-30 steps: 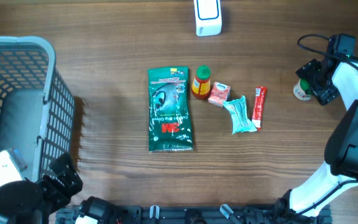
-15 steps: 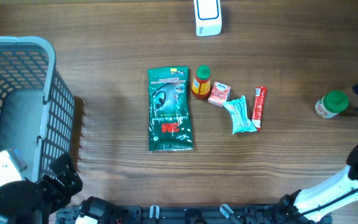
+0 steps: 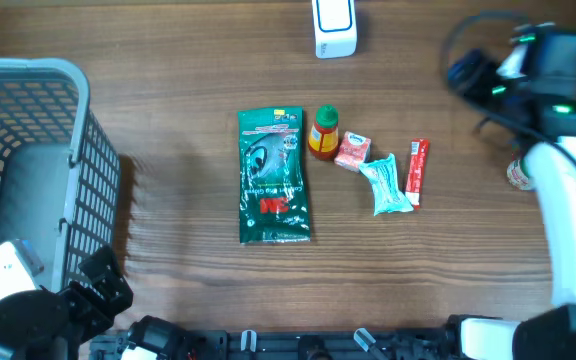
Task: Scan the item barcode
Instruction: 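Carry the jar to the right and set it on the table, then grasp the red snack bar with the right gripper and lift, then hold the red snack bar against the scanner window, then carry the red snack bar away to the right, then reach the right gripper down and grasp the mint wipes packet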
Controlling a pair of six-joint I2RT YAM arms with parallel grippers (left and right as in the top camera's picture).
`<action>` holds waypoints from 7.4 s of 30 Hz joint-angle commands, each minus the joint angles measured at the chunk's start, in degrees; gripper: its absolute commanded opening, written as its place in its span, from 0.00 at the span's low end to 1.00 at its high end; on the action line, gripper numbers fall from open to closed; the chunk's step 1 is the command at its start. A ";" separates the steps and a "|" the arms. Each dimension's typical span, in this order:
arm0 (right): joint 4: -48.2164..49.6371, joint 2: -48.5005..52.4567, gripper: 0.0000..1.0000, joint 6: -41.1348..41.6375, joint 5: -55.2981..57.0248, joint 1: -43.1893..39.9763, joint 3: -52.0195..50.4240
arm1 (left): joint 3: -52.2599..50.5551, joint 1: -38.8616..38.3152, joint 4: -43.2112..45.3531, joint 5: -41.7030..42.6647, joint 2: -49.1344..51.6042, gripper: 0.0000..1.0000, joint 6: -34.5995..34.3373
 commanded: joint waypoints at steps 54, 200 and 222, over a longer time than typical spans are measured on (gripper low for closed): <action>-8.22 -32.20 0.05 -33.53 -24.76 14.91 -17.90 | 0.04 0.28 0.00 -0.33 -0.02 1.00 -0.76; -7.02 19.82 0.04 4.94 5.99 33.16 -11.17 | 0.04 0.28 0.02 -0.33 -0.02 1.00 -0.76; -1.95 -0.28 0.04 44.13 -86.25 25.00 -4.09 | 0.04 0.28 0.00 -0.33 -0.02 1.00 -0.74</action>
